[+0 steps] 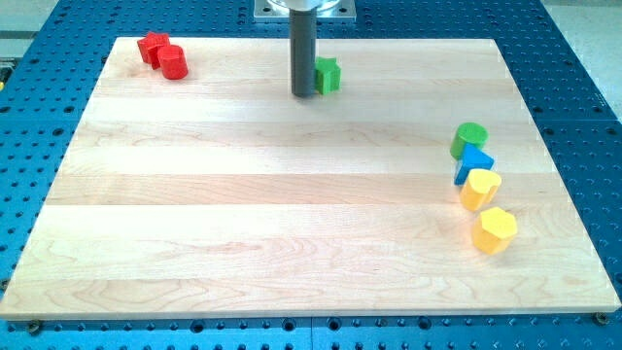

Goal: Push the green star to the top left of the green circle

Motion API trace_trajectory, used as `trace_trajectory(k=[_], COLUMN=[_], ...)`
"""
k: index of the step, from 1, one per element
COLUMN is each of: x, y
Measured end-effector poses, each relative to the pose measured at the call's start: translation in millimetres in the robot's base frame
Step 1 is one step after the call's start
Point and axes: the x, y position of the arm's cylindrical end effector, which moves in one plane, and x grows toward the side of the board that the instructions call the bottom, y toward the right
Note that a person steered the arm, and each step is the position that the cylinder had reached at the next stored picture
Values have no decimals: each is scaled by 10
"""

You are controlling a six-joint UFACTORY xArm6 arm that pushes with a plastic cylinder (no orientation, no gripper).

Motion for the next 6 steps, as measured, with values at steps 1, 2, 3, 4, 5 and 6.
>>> trace_trajectory(k=[1,2,3,4,5,6], x=[-208,-410,-20,119,18,43], y=[-113,532,1268,1489,1026,766])
